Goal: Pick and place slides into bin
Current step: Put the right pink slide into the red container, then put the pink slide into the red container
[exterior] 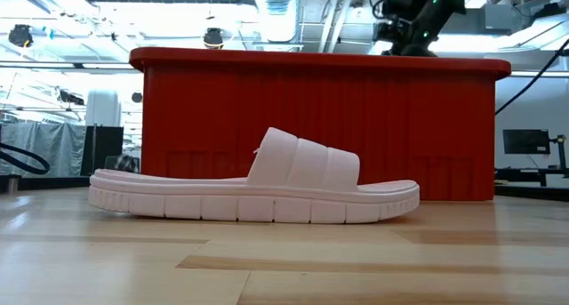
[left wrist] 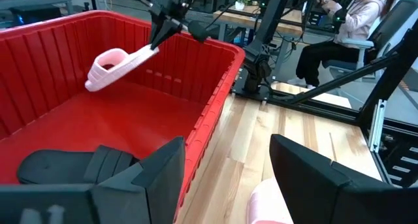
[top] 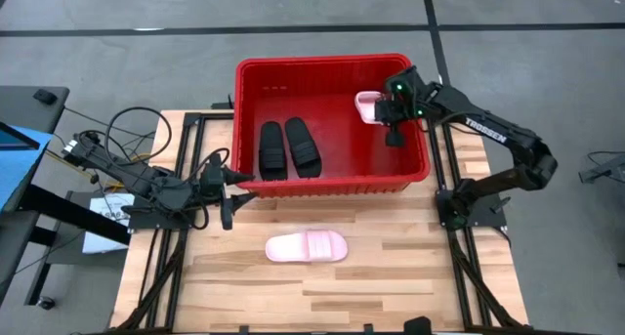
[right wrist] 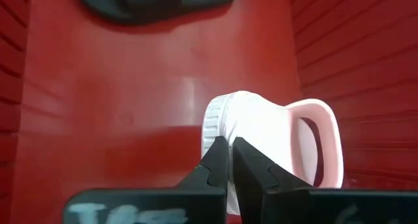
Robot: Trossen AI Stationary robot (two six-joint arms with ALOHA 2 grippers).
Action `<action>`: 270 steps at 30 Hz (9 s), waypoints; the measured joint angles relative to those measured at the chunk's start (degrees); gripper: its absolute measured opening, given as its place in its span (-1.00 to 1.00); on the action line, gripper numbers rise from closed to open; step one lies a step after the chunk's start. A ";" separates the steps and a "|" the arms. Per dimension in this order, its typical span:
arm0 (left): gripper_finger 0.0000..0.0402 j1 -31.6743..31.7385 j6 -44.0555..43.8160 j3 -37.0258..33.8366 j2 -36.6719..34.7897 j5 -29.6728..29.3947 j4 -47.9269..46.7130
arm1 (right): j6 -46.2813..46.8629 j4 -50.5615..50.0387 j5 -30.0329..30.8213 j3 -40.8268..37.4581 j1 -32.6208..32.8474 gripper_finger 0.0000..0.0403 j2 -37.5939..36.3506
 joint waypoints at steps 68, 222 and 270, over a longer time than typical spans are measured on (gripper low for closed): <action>0.07 0.00 -0.37 0.00 0.00 -0.04 -0.08 | 4.53 -10.71 -2.27 0.04 -0.13 -0.63 5.14; -0.84 -3.64 61.57 0.22 51.35 26.13 -2.78 | 108.02 -45.05 15.61 34.07 91.21 -0.63 24.96; -0.90 -2.17 28.59 55.14 52.33 -3.56 -12.94 | 112.44 -45.05 14.19 34.07 117.25 -0.63 19.25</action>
